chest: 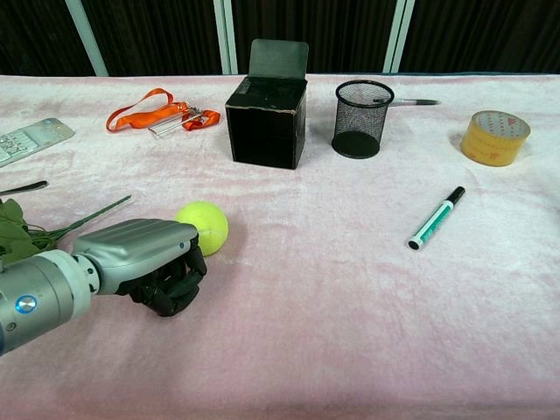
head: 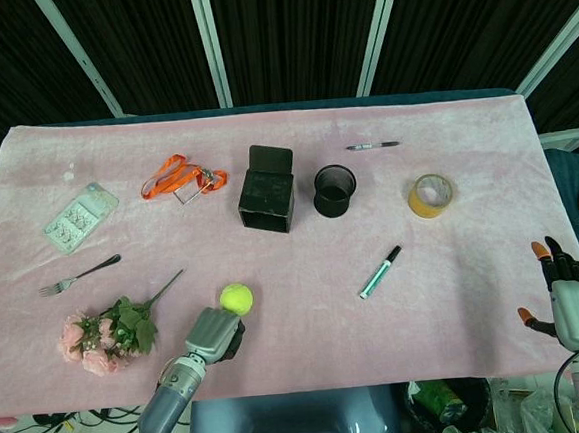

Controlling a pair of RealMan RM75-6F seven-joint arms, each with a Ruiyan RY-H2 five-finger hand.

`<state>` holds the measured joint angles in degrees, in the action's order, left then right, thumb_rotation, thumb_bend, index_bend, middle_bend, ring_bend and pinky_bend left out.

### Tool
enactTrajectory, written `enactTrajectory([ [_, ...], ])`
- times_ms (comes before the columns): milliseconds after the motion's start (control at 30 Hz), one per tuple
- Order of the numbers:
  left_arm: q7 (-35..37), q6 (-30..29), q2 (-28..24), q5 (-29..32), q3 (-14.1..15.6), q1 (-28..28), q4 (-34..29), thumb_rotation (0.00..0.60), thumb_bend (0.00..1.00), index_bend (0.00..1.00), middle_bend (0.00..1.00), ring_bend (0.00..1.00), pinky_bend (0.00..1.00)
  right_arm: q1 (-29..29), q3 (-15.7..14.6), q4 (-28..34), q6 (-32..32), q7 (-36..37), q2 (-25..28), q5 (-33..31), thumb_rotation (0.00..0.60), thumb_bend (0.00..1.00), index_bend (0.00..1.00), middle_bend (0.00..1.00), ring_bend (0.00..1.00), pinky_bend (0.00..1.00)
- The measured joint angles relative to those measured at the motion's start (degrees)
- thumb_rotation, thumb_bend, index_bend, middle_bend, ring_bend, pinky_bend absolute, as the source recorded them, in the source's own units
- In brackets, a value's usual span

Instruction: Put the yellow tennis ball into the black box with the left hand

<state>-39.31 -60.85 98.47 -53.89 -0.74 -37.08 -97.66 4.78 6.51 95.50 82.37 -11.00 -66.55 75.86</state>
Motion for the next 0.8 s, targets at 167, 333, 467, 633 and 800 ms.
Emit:
enactTrajectory([
  [167,-0.96,-0.67,0.76,0.61,-1.52,-0.71,0.79,0.6,0.59,0.86,0.98,0.87,0.95,-0.03,0.07,0.12,-0.05,0.15,0.02,-0.24,0.6,0.1,0.08,0.0,0.12,0.16],
  [333,-3.11,-0.81,2.21,2.71,-3.78,-2.32,2.93,0.6,0.59,0.86,0.98,0.87,0.95,0.01,0.12,0.21,-0.18,0.23,0.05,-0.39,0.6,0.1,0.08,0.0,0.12,0.16],
  [467,-4.51,-0.73,3.78,4.96,-6.29,-3.96,4.53,0.6,0.59,0.86,0.98,0.87,0.95,0.0,0.21,0.29,-0.27,0.38,0.1,-0.7,0.6,0.1,0.08,0.0,0.12,0.16],
  [633,-7.38,-0.54,5.92,7.97,-9.58,-6.94,8.01,0.6,0.59,0.86,0.98,0.87,0.95,0.01,0.33,0.33,-0.37,0.47,0.13,-1.02,0.6,0.1,0.08,0.0,0.12,0.16],
  [800,-9.32,-0.13,8.0,10.45,-12.69,-9.85,12.55,0.6,0.59,0.86,0.98,0.87,0.95,0.01,0.41,0.41,-0.46,0.62,0.15,-1.26,0.6,0.1,0.08,0.0,0.12,0.16],
])
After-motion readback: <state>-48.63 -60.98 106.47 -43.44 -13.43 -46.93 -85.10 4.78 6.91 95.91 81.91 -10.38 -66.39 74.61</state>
